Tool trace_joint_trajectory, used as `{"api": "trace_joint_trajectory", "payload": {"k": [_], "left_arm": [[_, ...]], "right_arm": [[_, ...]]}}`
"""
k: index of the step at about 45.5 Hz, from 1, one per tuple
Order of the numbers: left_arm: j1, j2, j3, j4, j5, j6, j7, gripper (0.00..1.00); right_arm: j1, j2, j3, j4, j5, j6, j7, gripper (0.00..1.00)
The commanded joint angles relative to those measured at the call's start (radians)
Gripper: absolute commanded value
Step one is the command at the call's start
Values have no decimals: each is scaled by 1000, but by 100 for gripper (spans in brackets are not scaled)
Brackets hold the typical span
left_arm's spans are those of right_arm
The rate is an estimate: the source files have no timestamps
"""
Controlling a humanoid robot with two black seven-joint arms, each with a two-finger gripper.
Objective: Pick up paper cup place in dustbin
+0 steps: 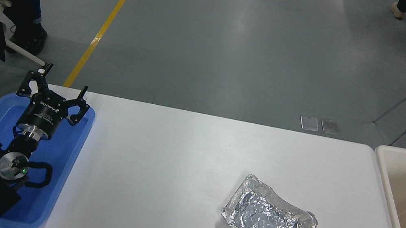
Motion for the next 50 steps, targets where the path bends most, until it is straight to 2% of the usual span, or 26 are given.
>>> {"api": "trace_joint_trajectory", "payload": {"k": [1, 12, 29, 41, 42, 44, 46, 48, 50], "left_arm": [[-1, 0, 0, 0, 0, 0, 0, 100], [-1, 0, 0, 0, 0, 0, 0, 100], [-3, -2, 0, 0, 1, 0, 2, 100], [-3, -2, 0, 0, 1, 0, 2, 100], [-3, -2, 0, 0, 1, 0, 2, 100], [-3, -2, 0, 0, 1, 0, 2, 100], [-3, -3, 0, 0, 1, 0, 2, 100], [-3, -2, 0, 0, 1, 0, 2, 100], [-3, -3, 0, 0, 1, 0, 2, 100]], "right_arm": [[-438, 91, 335, -209, 10, -154, 0, 0], [-659, 232, 483, -355, 13, -338, 2, 0], [-843, 465, 538, -599, 14, -478, 2, 0], [-863, 491, 537, -613, 14, -550, 2, 0], [-866, 493, 537, -613, 14, -567, 2, 8], [-868, 493, 537, -611, 14, -611, 2, 38], [-869, 493, 537, -611, 14, -663, 2, 60], [-871, 494, 538, -610, 16, -714, 2, 72], [-877, 496, 538, -608, 16, -751, 2, 77]]}}
